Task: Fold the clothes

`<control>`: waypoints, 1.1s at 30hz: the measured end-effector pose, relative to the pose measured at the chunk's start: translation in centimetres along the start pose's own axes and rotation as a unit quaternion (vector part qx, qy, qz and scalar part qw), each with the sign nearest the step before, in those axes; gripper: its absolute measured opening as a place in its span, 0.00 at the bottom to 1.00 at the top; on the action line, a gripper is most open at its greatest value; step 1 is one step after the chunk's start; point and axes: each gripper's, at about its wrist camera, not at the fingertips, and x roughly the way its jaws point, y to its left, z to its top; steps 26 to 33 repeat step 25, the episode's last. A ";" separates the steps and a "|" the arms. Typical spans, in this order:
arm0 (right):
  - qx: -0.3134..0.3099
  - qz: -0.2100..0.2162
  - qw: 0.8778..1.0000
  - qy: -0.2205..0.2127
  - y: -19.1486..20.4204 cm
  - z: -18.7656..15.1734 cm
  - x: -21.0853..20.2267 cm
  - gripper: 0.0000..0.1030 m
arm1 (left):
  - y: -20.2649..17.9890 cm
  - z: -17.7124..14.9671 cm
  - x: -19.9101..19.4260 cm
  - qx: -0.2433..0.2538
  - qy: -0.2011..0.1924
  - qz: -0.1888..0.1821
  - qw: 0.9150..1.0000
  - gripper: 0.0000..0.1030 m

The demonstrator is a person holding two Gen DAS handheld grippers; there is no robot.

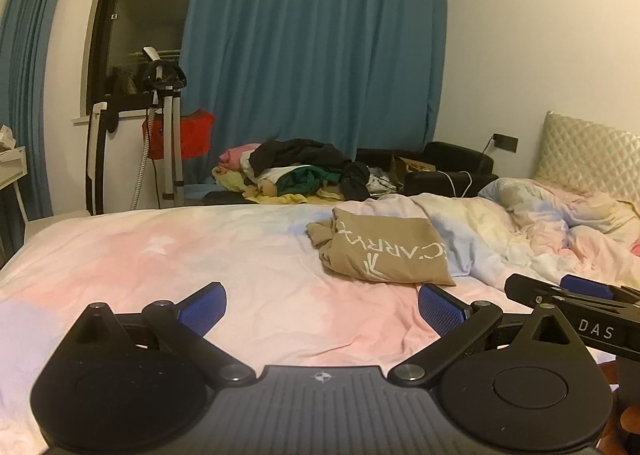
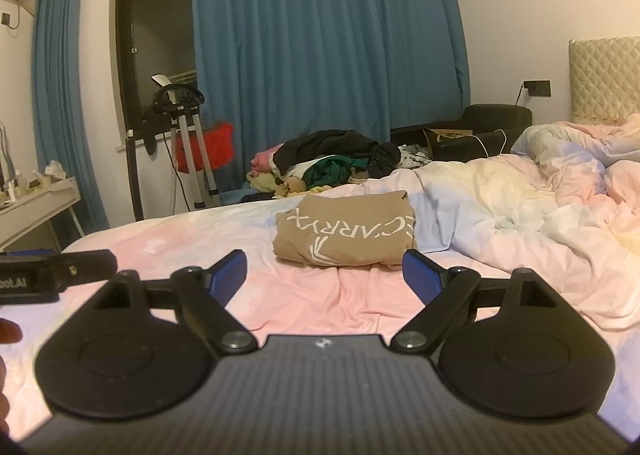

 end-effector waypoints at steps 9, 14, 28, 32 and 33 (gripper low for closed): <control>-0.003 -0.003 1.000 0.001 0.0 0.0 -0.3 0.84 | -0.2 0.1 -0.3 0.001 0.001 -0.002 1.000 1.00; 0.000 0.000 1.000 0.003 -0.1 0.0 -0.3 0.84 | -0.4 0.0 -0.2 0.006 0.002 0.008 1.000 1.00; 0.006 0.001 1.000 0.012 -0.1 -0.2 -0.1 0.84 | 0.1 -0.1 -0.2 0.002 0.004 0.017 1.000 1.00; 0.006 0.001 1.000 0.012 -0.1 -0.2 -0.1 0.84 | 0.1 -0.1 -0.2 0.002 0.004 0.017 1.000 1.00; 0.006 0.001 1.000 0.012 -0.1 -0.2 -0.1 0.84 | 0.1 -0.1 -0.2 0.002 0.004 0.017 1.000 1.00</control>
